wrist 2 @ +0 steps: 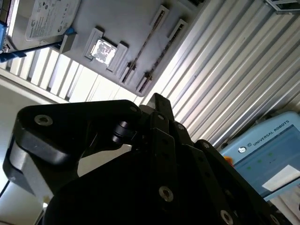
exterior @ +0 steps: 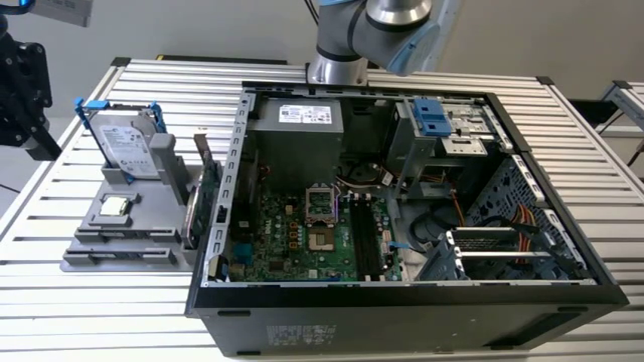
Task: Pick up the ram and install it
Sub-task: 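Pick up the ram and move it above insertion slot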
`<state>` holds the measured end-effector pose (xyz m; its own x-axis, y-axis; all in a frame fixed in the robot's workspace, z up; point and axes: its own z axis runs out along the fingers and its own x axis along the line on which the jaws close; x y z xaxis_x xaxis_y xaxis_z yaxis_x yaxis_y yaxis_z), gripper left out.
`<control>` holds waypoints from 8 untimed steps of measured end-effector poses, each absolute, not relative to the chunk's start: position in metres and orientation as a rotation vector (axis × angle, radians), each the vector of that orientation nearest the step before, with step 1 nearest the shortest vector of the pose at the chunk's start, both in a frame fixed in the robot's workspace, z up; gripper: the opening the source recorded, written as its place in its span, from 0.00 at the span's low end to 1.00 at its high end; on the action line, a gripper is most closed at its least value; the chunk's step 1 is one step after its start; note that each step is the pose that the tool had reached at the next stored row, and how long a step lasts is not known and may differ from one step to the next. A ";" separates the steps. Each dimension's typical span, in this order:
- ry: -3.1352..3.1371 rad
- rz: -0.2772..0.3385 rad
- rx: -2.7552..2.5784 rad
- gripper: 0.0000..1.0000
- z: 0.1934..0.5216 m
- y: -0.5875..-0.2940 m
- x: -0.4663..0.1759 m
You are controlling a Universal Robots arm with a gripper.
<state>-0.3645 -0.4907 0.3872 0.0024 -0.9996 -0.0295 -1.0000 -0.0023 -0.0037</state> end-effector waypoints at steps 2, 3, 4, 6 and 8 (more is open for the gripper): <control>2.202 0.029 -2.208 0.00 0.387 -0.491 -0.364; 2.202 0.029 -2.208 1.00 0.387 -0.491 -0.364; 2.201 0.028 -2.208 1.00 0.387 -0.491 -0.364; 2.201 0.029 -2.209 1.00 0.387 -0.491 -0.364; 2.200 0.029 -2.209 1.00 0.387 -0.491 -0.364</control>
<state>-0.3645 -0.4907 0.3872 0.0040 -0.9996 -0.0295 -1.0000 -0.0039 -0.0037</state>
